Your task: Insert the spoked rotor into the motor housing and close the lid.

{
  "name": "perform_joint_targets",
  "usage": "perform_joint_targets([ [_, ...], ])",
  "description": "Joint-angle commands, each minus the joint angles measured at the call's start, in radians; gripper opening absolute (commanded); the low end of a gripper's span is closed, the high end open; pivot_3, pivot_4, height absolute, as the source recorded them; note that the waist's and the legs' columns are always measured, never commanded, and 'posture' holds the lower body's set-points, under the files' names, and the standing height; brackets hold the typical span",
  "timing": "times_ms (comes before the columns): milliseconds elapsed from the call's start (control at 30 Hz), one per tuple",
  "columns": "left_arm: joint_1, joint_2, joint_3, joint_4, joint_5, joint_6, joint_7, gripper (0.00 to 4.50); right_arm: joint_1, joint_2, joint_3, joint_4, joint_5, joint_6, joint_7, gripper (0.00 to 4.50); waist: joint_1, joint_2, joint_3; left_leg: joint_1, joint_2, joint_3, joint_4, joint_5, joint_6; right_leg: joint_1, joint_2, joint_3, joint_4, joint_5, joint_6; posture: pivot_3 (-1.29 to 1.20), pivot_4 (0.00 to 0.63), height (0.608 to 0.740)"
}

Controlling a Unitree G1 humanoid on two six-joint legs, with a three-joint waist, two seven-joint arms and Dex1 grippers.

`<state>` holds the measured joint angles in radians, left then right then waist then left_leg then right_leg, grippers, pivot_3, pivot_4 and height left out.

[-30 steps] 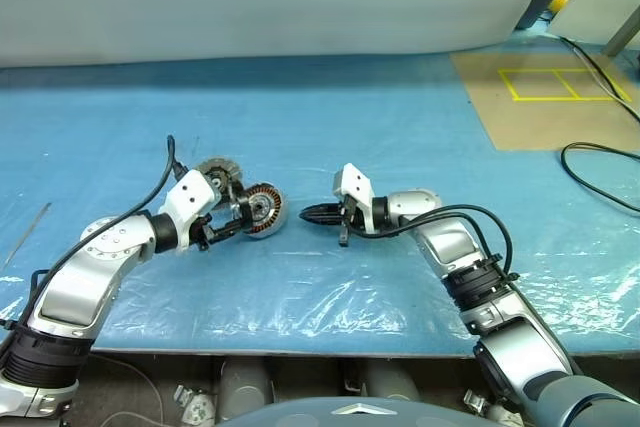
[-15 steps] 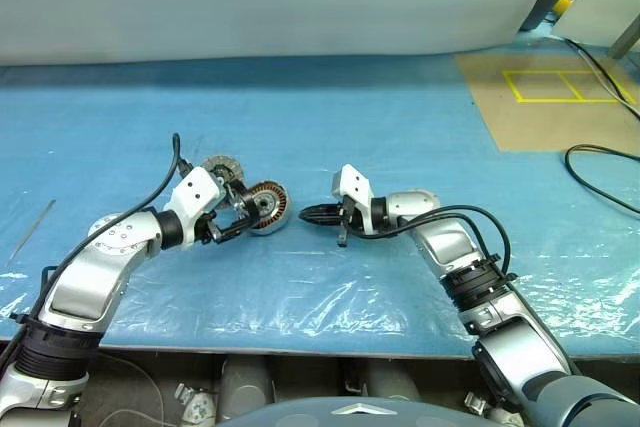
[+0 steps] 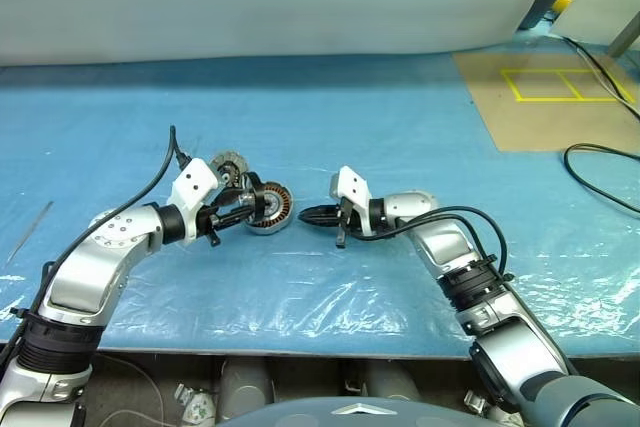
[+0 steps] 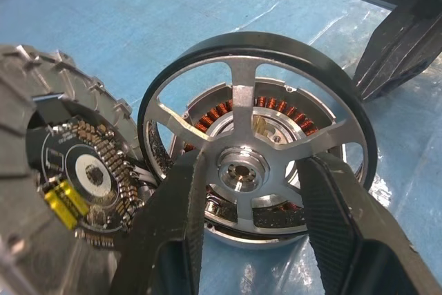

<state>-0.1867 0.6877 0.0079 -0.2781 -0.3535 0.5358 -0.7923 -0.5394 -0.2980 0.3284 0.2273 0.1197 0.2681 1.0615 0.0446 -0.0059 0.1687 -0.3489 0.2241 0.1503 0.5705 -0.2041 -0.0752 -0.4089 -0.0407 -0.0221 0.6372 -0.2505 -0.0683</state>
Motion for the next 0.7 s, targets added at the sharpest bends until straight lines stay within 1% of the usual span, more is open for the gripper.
perform_joint_targets([
  [33, 0.004, 0.017, 0.012, -0.004, -0.009, 0.008, -0.02, 1.63, -0.026, 0.006, -0.002, -0.003, 0.0, -0.022, -0.002, 0.0, 0.0, 0.0, 0.0, 0.0, 0.0, 0.0, 0.0, 0.0, 0.0, 0.0, 0.0, 0.0, 0.0, 0.0, 0.0, 0.0, 0.15, 0.74],
  [267, -0.019, 0.062, 0.008, 0.038, 0.006, 0.0, -0.061, 1.63, -0.028, 0.011, 0.003, 0.006, -0.004, -0.029, 0.002, 0.0, -0.002, 0.0, 0.0, 0.0, 0.0, 0.0, -0.001, 0.0, 0.0, 0.0, 0.0, 0.0, -0.001, 0.0, 0.0, 0.0, 0.15, 0.74],
  [500, -0.044, 0.065, -0.043, 0.078, 0.06, -0.016, -0.065, 1.63, -0.022, 0.008, 0.002, -0.003, -0.003, -0.023, 0.001, 0.0, -0.001, 0.0, 0.0, 0.0, 0.0, 0.0, -0.001, 0.0, 0.0, 0.0, 0.0, 0.0, -0.001, 0.0, 0.0, 0.0, 0.15, 0.74],
  [700, -0.056, 0.064, -0.079, 0.076, 0.076, 0.003, -0.079, 1.63, -0.016, 0.006, 0.001, -0.014, -0.001, -0.018, -0.003, 0.0, 0.001, 0.0, 0.0, 0.0, 0.0, 0.0, -0.001, 0.0, 0.0, 0.0, 0.0, 0.0, -0.001, 0.0, 0.0, 0.0, 0.15, 0.74],
])
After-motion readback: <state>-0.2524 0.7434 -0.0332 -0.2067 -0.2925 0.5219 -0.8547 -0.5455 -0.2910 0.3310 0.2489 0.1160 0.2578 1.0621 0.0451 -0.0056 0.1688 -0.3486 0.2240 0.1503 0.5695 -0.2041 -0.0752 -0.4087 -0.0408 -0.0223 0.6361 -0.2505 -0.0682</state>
